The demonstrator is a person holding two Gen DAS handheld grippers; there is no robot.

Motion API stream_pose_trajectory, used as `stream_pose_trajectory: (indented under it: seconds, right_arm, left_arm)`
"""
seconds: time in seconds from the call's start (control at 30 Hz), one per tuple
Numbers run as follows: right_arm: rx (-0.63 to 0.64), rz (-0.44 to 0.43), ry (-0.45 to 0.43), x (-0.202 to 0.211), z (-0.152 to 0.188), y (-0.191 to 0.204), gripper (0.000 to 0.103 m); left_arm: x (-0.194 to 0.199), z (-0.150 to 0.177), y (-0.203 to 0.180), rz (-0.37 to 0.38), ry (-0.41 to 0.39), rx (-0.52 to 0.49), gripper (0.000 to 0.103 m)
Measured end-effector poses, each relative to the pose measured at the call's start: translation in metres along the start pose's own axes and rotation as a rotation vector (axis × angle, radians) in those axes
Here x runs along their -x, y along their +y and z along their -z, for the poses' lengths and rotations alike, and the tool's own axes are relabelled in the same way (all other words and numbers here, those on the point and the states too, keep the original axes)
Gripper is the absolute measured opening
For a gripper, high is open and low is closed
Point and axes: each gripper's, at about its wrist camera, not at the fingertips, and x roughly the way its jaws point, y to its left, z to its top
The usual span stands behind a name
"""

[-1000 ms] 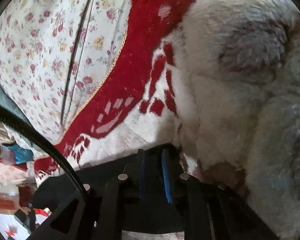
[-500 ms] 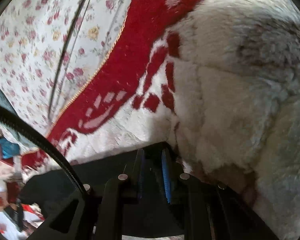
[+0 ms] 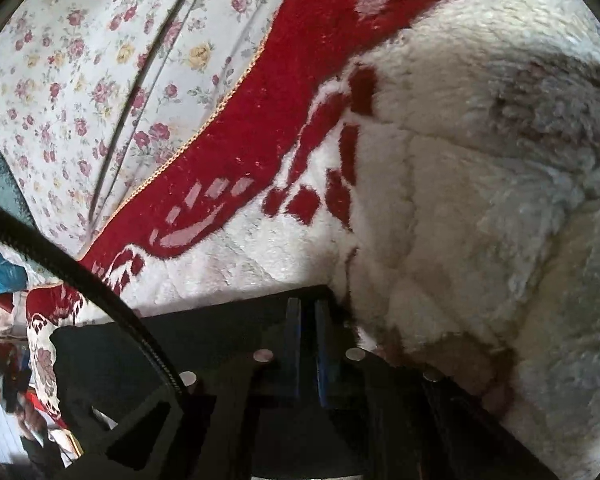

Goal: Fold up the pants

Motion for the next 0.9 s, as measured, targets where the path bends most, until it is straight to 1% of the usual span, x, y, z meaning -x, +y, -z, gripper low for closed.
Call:
stream_pose_trajectory:
  seconds: [0.07, 0.1, 0.13, 0.17, 0.23, 0.27, 0.37, 0.4, 0.43, 0.47, 0.5, 0.53, 0.6, 0.63, 0.7, 0.77, 0.83, 0.9]
  right_arm:
    - [0.012, 0.003, 0.001, 0.0, 0.0, 0.001, 0.005]
    - [0.012, 0.003, 0.003, 0.0, 0.0, 0.0, 0.005]
    - [0.009, 0.004, 0.005, 0.0, 0.001, 0.0, 0.005]
    - [0.006, 0.005, 0.008, 0.0, 0.0, 0.0, 0.005]
    - [0.002, 0.006, 0.013, 0.0, 0.0, 0.0, 0.005]
    - [0.0, 0.005, 0.016, -0.001, -0.001, -0.001, 0.005]
    - [-0.009, 0.0, 0.02, -0.001, -0.002, -0.001, 0.005]
    - [-0.012, -0.002, 0.02, -0.001, -0.002, -0.002, 0.005]
    - [-0.013, -0.003, 0.02, 0.0, -0.003, -0.002, 0.005]
    - [-0.014, -0.005, 0.019, 0.0, -0.002, -0.002, 0.005]
    - [-0.013, -0.008, 0.018, 0.0, -0.002, -0.002, 0.005]
    - [-0.011, -0.015, 0.013, 0.001, -0.002, -0.002, 0.005]
    - [-0.009, -0.033, -0.005, 0.005, -0.001, -0.003, 0.004]
    - [-0.005, -0.043, -0.017, 0.008, -0.001, -0.004, 0.003]
    - [-0.005, -0.053, -0.048, 0.016, 0.002, -0.005, 0.003]
    - [0.0, -0.058, -0.08, 0.027, 0.004, -0.006, 0.002]
    - [0.006, -0.079, -0.108, 0.042, 0.01, -0.008, 0.002]
    - [0.022, -0.097, -0.129, 0.057, 0.017, -0.009, 0.002]
  left_arm:
    - [-0.021, -0.006, 0.016, -0.095, 0.068, 0.013, 0.059]
    - [-0.031, -0.007, 0.024, -0.122, 0.111, 0.027, 0.059]
    - [-0.039, -0.007, 0.031, -0.134, 0.139, 0.037, 0.059]
    - [-0.047, -0.007, 0.036, -0.131, 0.161, 0.042, 0.059]
    - [-0.062, -0.006, 0.043, -0.085, 0.204, 0.061, 0.059]
    - [-0.069, -0.004, 0.046, -0.069, 0.211, 0.073, 0.059]
    - [-0.082, -0.001, 0.051, -0.055, 0.218, 0.089, 0.059]
    - [-0.083, 0.0, 0.051, -0.049, 0.211, 0.09, 0.059]
    - [-0.082, 0.001, 0.048, -0.054, 0.188, 0.069, 0.053]
    - [-0.08, 0.001, 0.042, -0.053, 0.166, 0.032, 0.044]
    - [-0.081, 0.0, 0.037, -0.059, 0.163, 0.002, 0.025]
    - [-0.08, 0.002, 0.028, -0.08, 0.162, -0.046, 0.014]
    - [-0.079, 0.005, 0.007, -0.149, 0.137, -0.147, 0.011]
    - [-0.076, 0.006, 0.002, -0.165, 0.122, -0.16, 0.01]
    - [-0.06, 0.006, -0.011, -0.174, 0.062, -0.173, 0.01]
    - [-0.034, 0.007, -0.023, -0.143, -0.006, -0.168, 0.01]
    - [-0.015, 0.011, -0.031, -0.12, -0.046, -0.169, 0.01]
    - [0.008, 0.02, -0.043, -0.082, -0.076, -0.176, 0.01]
